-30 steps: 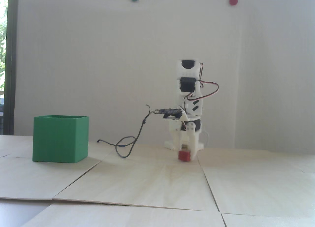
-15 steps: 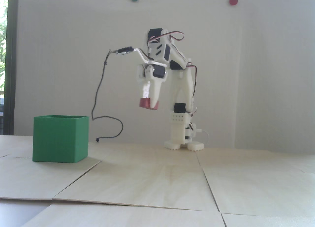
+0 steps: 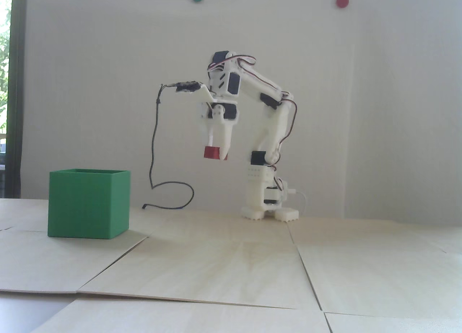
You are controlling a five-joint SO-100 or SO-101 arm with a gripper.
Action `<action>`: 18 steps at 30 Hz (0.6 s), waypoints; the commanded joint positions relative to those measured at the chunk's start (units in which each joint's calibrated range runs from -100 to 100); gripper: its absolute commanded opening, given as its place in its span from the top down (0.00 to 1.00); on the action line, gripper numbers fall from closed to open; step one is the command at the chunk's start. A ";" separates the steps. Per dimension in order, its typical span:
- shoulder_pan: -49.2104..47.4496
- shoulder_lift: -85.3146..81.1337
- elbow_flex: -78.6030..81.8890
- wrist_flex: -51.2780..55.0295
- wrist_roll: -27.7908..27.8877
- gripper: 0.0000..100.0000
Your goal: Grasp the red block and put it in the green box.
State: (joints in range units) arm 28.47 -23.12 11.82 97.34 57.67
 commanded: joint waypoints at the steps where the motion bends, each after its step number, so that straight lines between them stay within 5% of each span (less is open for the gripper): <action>1: 4.38 -8.90 2.11 -3.32 3.19 0.98; 12: 7.12 -7.00 1.94 -18.75 1.52 0.98; 18: 7.60 0.42 -8.27 -17.66 -1.13 0.98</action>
State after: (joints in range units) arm 34.81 -25.78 12.80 79.87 57.62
